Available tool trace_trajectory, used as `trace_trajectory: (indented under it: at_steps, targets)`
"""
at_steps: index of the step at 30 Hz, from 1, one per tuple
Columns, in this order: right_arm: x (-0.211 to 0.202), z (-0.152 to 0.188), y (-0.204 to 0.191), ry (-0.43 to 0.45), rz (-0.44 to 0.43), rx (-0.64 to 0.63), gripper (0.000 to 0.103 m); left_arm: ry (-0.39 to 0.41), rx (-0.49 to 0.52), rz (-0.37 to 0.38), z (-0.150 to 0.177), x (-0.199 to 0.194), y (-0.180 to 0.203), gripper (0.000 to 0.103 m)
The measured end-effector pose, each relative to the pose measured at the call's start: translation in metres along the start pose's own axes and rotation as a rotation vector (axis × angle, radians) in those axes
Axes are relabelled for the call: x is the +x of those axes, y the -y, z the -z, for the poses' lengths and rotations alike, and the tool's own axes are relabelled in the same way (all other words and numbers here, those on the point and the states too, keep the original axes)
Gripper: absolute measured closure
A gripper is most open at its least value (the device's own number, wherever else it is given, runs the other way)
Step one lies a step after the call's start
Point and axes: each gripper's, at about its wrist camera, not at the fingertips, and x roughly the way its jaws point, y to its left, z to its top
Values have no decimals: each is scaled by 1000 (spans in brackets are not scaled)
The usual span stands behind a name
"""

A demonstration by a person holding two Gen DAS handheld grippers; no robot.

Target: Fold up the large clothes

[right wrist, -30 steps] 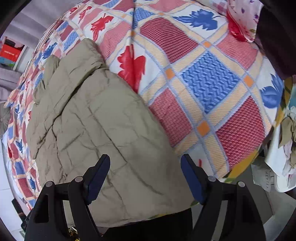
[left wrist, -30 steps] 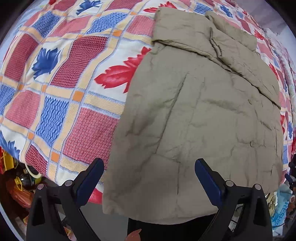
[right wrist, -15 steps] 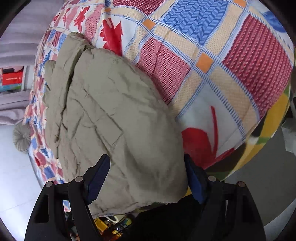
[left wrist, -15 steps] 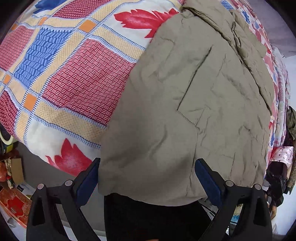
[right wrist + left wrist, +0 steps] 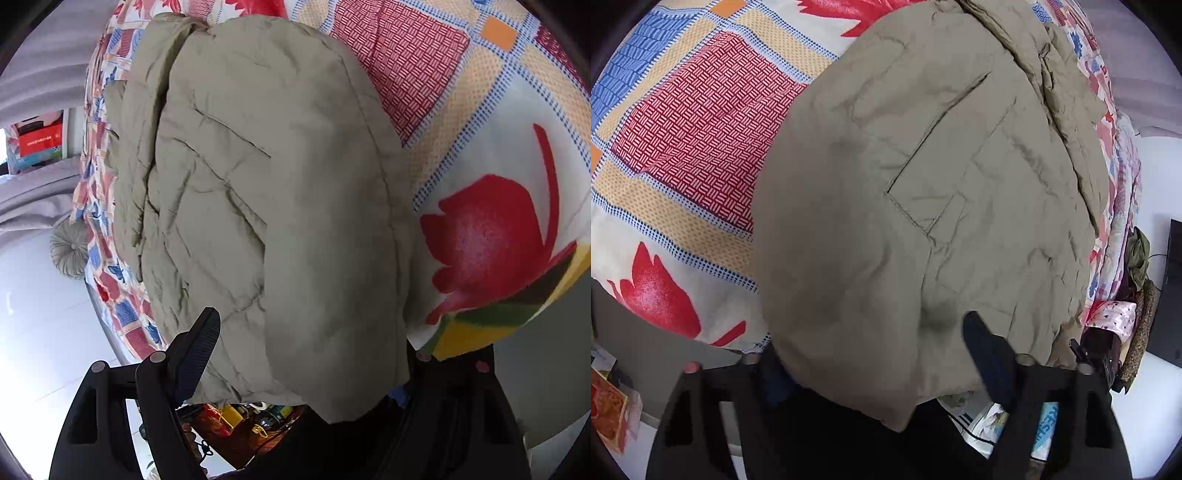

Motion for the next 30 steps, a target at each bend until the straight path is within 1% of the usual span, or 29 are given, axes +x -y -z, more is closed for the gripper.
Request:
trace_trajectory:
  at_steps: [1,2,3,4,5,6,9,12,15,17,20,24,27,30]
  targets:
    - [1,0,1,-3,7,7,23,-5,5,-13,1,3,3,69]
    - [2,0,1,-6,16,15,34,-7,13,-17,-1,4,7,74]
    - [1,0,4,-7,34,18,62,7,22,-12,-1,0,11,80]
    - [-1,1,7,-10,58,21,76,17,33,-2,-2,-3,14,83]
    - [-2,1,8,-10,73,27,87,25,44,6,-2,-8,18,84]
    - [-7,0,8,5,68,26,91,34,54,18,-2,-13,22,86]
    - [-23,1,8,34,0,20,93,75,75,68,-5,-34,35,88]
    - [-39,-1,-1,59,-68,11,94,123,105,121,-12,-59,48,88]
    - [-58,-6,-21,91,-143,-33,95,174,147,159,-25,-84,65,88]
    - [-70,-10,-38,112,-173,-74,95,215,168,187,-35,-99,82,88]
    - [-88,-20,-69,156,-224,-139,95,282,187,229,-56,-125,96,88]
    - [-108,-39,-112,215,-276,-213,95,373,218,262,-88,-155,120,88]
    - [-120,-61,-146,251,-288,-275,96,432,232,287,-120,-172,135,88]
    - [-129,-89,-185,284,-277,-346,96,486,267,271,-155,-181,157,88]
